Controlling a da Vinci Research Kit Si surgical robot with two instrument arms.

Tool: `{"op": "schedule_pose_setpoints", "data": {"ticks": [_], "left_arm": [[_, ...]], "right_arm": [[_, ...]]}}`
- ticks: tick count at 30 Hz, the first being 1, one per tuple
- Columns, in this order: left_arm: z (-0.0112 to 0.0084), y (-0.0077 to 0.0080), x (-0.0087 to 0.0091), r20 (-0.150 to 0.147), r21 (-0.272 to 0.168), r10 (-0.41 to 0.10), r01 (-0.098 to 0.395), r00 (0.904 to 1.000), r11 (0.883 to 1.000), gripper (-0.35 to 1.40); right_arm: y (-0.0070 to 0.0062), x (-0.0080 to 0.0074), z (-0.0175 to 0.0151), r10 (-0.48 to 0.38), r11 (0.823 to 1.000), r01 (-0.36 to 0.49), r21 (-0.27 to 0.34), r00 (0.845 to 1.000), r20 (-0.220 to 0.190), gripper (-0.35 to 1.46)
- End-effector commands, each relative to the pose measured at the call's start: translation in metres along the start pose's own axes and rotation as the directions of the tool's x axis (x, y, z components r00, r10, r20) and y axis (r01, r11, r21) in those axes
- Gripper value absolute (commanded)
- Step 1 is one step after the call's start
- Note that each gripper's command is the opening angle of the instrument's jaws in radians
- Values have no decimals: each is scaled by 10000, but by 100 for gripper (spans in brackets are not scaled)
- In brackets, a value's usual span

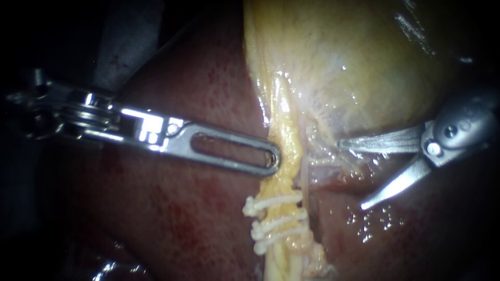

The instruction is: Go to the cutting position left tube

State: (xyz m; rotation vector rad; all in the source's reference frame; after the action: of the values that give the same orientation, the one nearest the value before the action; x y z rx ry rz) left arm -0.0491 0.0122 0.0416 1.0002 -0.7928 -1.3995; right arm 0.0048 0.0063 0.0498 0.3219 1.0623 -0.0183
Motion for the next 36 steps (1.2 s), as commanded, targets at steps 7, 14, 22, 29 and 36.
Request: {"op": "schedule_pose_setpoints", "data": {"ticks": [7, 14, 22, 29, 36], "left_arm": [[-9, -1, 3, -52, 15, 8, -8, 10000, 10000, -35], [-25, -2, 2, -119, 65, -2, 2, 9999, 10000, -35], [-46, -7, -5, 24, 95, -66, 66, 10000, 9999, -35], [-67, -15, -13, 214, 169, -164, 161, 9996, 9997, -35], [-74, -21, -14, 268, 221, -207, 201, 9994, 9996, -35]], "right_arm": [[-1, 0, 0, -7, 10000, 7, -24, 10000, 9, 144], [-2, -1, 3, -23, 10000, 23, -2, 10000, 2, 144], [-4, -1, 9, -41, 10000, 41, 60, 10000, -20, 144], [-6, -1, 19, 343, 9993, -342, 168, 9994, -58, 144], [-6, 0, 24, 1170, 9926, -1170, 313, 9931, -3, 144]]}}
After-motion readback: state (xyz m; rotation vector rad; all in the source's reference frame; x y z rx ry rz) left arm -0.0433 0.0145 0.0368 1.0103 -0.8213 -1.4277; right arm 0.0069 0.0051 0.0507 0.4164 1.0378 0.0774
